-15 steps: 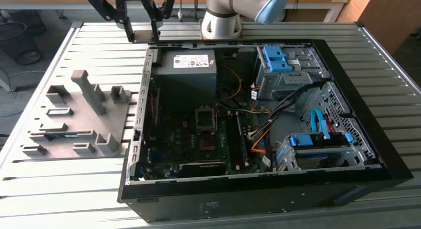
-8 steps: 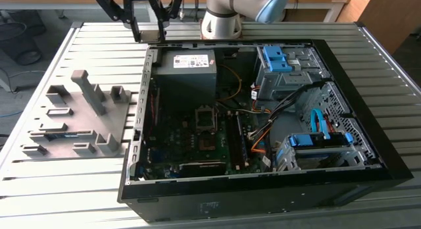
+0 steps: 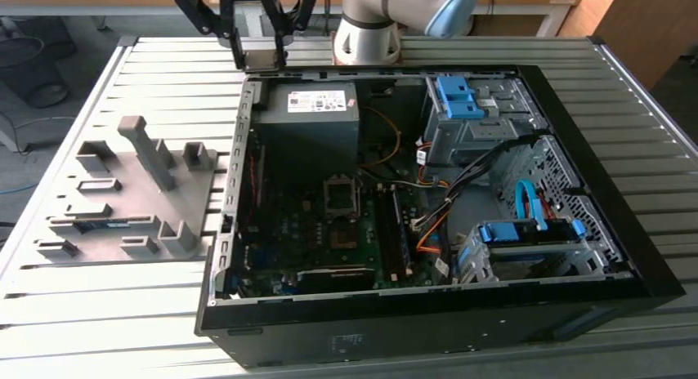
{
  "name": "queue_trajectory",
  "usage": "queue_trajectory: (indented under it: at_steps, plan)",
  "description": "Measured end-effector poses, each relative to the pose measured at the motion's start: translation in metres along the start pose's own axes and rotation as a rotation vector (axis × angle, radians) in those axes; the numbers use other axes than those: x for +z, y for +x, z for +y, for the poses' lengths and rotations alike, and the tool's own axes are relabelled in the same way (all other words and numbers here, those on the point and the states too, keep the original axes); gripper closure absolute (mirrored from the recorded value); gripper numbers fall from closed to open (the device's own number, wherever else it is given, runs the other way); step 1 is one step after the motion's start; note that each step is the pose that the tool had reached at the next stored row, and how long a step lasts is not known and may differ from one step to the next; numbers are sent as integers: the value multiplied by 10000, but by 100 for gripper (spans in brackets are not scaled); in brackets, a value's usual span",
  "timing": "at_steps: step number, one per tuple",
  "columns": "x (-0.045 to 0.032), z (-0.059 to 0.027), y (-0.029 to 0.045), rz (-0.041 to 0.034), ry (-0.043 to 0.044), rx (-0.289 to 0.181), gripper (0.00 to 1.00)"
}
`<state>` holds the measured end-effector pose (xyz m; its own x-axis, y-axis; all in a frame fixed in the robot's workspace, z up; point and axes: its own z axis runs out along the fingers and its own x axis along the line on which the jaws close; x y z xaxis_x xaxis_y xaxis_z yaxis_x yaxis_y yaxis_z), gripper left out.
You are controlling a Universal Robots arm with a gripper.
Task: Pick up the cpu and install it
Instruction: 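Pick up the cpu and move it towards the insertion slot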
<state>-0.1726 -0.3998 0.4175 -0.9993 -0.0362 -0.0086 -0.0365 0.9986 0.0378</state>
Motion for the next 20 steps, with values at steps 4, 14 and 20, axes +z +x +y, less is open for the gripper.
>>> queue_trajectory:
  at_steps: [4, 14, 20]
  plan:
    - [1, -2, -63, 0, 0, 0, 53]
    - [2, -8, -215, -1, -1, 0, 53]
    - [3, -12, -321, 1, 0, -1, 53]
